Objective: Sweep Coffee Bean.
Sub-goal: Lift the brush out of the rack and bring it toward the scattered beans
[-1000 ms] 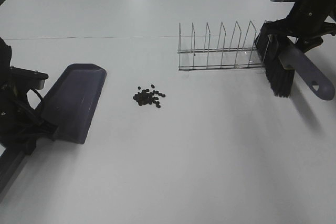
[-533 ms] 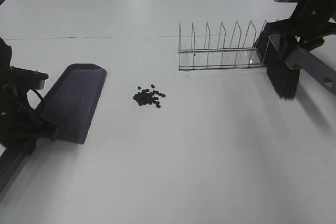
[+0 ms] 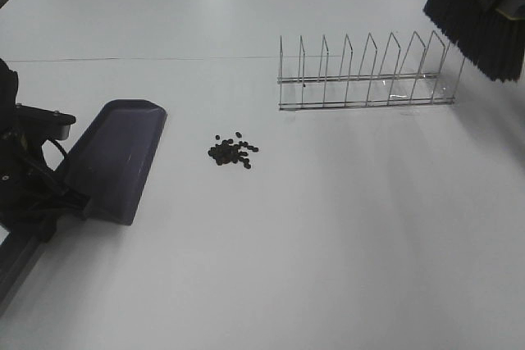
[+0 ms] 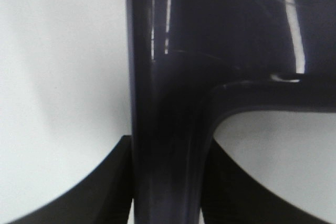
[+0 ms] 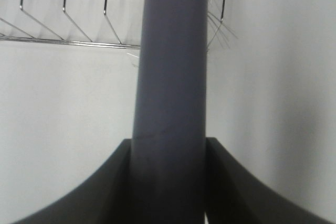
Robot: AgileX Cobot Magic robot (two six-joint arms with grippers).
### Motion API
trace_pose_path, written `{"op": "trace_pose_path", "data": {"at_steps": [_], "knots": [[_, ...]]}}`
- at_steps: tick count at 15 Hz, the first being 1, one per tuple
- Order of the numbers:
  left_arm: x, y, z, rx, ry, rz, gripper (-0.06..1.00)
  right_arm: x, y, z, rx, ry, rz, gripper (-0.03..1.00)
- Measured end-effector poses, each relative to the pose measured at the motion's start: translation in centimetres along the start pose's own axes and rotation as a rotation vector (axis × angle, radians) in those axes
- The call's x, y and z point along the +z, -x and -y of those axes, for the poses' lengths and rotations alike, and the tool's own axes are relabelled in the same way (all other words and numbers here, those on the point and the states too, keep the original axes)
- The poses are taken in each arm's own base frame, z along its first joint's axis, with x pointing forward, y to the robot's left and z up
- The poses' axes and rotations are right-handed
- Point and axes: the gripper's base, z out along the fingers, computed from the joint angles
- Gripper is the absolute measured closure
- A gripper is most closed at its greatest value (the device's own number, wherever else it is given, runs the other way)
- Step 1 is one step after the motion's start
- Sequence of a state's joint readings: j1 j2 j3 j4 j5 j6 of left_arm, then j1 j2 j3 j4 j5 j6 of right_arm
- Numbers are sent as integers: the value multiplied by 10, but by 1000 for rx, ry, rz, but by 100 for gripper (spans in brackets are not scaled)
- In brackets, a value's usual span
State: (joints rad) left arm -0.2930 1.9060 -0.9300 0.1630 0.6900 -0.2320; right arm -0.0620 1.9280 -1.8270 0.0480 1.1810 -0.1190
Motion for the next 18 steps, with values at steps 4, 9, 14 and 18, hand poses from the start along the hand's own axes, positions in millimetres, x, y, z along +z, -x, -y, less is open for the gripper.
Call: {"op": "trace_pose_path", "data": {"at_steps": [4,9,14,18], "knots": [[0,0,0,0,0,-1,62,-48,-7,-3,-5,-7,72,65],[0,0,0,-1,1,-5,62,-94,-26,-7,-8,-9,146,65],[0,-2,-1,2,7,-26,62,-44,-109,-13,9,-4,59,65],[-12,23,-3,18,46,-37,62,-2,-131,-19,30,-5,-8,65]]}}
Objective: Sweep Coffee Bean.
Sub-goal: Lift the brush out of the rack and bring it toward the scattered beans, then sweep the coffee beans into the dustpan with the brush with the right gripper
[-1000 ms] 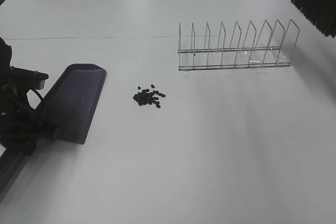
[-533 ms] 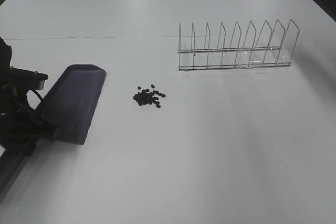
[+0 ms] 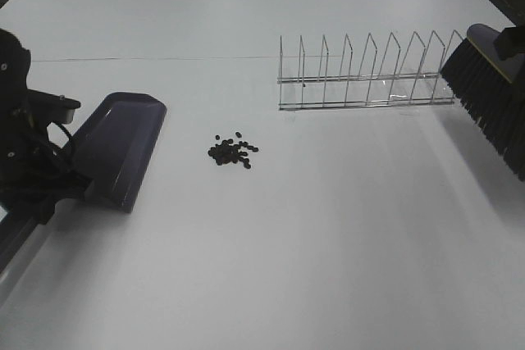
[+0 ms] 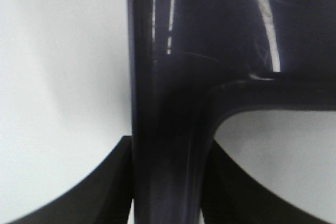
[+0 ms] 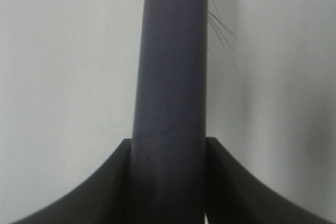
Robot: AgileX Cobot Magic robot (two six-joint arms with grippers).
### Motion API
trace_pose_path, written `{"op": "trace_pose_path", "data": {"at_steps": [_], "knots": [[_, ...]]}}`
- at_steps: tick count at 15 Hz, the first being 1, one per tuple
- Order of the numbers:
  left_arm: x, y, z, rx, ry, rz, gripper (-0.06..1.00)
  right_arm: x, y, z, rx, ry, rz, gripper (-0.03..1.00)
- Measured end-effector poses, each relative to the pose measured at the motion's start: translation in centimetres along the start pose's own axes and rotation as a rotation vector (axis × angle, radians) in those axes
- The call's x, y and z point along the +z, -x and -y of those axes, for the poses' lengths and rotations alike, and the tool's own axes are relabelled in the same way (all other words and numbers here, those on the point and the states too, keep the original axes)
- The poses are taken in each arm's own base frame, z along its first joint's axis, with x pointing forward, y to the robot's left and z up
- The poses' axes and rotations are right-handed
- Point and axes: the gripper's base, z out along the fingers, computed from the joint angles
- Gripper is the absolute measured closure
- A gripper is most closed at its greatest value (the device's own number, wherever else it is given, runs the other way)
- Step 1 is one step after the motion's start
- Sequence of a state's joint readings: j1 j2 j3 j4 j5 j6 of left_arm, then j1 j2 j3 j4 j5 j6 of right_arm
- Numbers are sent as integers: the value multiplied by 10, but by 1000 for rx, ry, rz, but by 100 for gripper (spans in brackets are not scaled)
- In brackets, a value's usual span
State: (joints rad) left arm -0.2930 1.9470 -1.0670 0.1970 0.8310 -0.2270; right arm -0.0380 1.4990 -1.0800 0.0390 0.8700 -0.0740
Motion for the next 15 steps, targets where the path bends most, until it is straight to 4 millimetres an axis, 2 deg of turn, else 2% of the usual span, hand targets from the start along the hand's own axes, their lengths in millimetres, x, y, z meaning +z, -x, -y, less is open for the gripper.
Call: {"op": "trace_pose_path", "data": {"at_steps": [1,4,7,10,11,15], "knots": [[-1,6,-1,4,11,-9,62,3,1,-3,-10,-6,2,65],[-1,32,3,48,57,-59,62,27,5,-30,-76,-69,-32,65],[-4,46,32,155,106,-24,62,54,12,-70,-191,-166,-93,65],[3,47,55,215,117,-40,62,72,23,-102,-279,-203,-134,65],[7,45,64,238,125,-62,61,88,28,-132,-349,-193,-145,65],[8,44,66,239,123,-71,61,120,25,-192,-459,-152,-165,65]]}}
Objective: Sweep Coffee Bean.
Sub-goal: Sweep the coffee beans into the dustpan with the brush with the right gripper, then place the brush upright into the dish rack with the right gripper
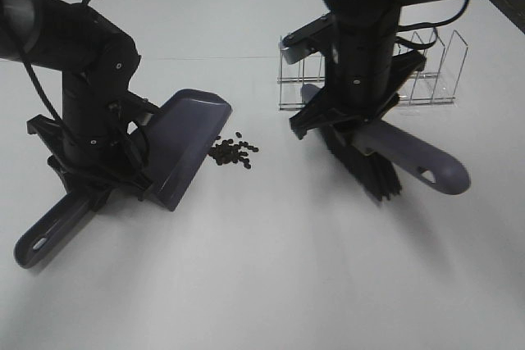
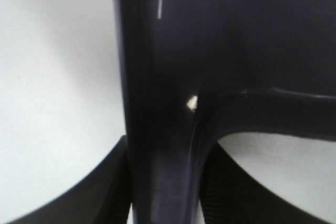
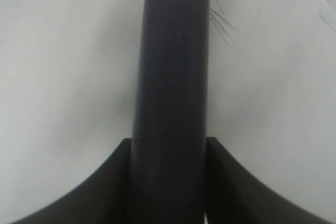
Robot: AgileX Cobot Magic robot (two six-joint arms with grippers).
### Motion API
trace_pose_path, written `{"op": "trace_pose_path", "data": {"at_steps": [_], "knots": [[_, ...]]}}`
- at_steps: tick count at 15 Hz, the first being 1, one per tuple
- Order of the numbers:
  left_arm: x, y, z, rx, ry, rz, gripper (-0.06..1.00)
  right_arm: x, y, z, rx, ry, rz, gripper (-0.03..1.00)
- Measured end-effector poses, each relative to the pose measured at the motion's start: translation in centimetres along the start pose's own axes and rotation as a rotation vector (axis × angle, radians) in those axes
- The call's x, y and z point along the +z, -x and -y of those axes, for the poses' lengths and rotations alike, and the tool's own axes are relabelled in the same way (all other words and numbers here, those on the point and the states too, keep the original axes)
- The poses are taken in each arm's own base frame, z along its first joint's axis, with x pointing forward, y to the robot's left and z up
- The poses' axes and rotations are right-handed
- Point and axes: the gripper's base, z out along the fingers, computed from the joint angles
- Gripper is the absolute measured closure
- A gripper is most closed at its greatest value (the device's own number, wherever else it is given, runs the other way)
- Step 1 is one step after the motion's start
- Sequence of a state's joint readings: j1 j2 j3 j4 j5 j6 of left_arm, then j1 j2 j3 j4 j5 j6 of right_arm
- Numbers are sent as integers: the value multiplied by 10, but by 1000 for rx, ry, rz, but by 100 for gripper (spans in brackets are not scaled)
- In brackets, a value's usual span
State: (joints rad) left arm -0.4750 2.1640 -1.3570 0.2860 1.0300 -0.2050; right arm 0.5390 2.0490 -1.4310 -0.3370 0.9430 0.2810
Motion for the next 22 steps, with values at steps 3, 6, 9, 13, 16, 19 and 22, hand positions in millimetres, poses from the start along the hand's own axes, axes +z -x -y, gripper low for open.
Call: {"op": "trace_pose_path", "data": {"at_steps": [3,6,9,13,16,19,22], "knots": [[0,0,0,-1,-2,0,61,7,20,-28,3,69,18,65],[1,-1,2,-10,-21,-10,61,10,44,-50,63,242,78,65],[2,-1,4,-19,-37,-20,61,11,59,-67,112,401,116,65],[1,-2,8,-47,-80,-30,61,4,71,-83,230,674,177,65],[1,-2,8,-54,-86,-31,61,3,77,-68,281,799,205,65],[0,-2,6,-82,-105,-32,61,-19,77,-52,219,770,258,65],[-14,-4,-10,-146,-136,3,61,-55,73,-34,166,670,327,65]]}}
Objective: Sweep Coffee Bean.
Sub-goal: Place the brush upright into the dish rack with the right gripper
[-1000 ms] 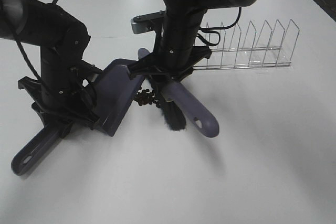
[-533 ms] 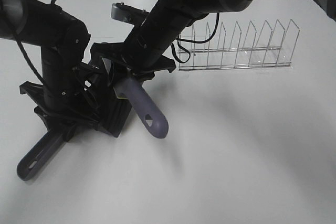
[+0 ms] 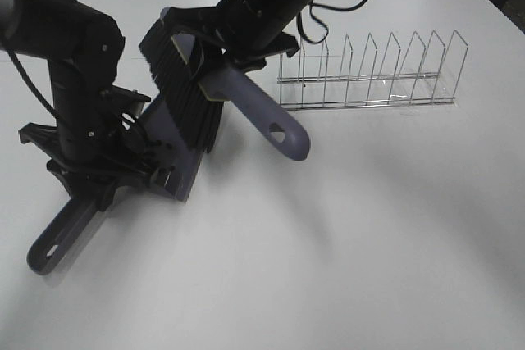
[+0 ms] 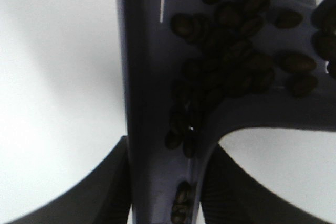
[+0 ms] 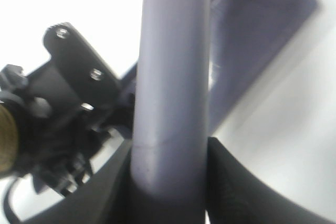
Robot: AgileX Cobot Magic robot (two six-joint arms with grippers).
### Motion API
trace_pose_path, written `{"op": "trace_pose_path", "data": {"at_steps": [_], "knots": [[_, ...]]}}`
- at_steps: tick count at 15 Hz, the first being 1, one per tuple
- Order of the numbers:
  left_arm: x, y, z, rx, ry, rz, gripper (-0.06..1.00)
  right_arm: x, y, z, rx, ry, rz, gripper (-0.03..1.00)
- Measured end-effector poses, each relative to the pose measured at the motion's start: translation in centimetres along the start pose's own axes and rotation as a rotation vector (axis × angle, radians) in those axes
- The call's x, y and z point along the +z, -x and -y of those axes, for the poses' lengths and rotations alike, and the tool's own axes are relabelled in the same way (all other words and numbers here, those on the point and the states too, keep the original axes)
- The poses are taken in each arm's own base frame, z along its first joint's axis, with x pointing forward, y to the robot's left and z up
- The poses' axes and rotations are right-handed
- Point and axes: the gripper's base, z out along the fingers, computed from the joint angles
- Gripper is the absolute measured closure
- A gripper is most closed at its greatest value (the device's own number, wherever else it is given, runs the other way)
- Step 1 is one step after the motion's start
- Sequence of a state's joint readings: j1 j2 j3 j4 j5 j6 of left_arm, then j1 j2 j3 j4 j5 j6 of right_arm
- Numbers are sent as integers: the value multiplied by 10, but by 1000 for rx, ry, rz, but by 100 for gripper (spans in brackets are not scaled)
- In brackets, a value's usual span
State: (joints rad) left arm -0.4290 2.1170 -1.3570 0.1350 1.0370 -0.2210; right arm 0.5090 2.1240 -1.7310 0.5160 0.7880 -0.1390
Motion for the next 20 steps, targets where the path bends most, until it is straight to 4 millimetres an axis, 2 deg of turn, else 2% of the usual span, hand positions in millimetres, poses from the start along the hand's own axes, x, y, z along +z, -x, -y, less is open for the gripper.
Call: {"op": "trace_pose_path", "data": {"at_steps": [2,3,4,7,9,11,14,15,17,20], "knots": [[-19,-2,-18,-64,-34,40,61,-29,2,0,-39,-118,6,65],[-32,-6,-35,-107,-56,60,61,-59,1,0,-61,-245,-12,65],[-35,-10,-42,-127,-65,57,61,-72,0,2,-75,-315,-24,65],[-26,-26,-56,-178,-85,44,61,-101,-7,7,-96,-465,-87,65],[-10,-43,-62,-222,-116,19,61,-115,-14,9,-104,-532,-137,65],[6,-53,-60,-246,-142,13,61,-124,-25,19,-87,-558,-160,65],[18,-61,-58,-255,-151,20,61,-136,-49,54,4,-570,-174,65],[22,-61,-57,-256,-152,43,61,-140,-72,86,88,-587,-192,65],[25,-60,-57,-258,-154,52,61,-139,-90,113,163,-609,-233,65],[32,-59,-56,-261,-156,37,61,-145,-101,142,239,-630,-215,65]]}}
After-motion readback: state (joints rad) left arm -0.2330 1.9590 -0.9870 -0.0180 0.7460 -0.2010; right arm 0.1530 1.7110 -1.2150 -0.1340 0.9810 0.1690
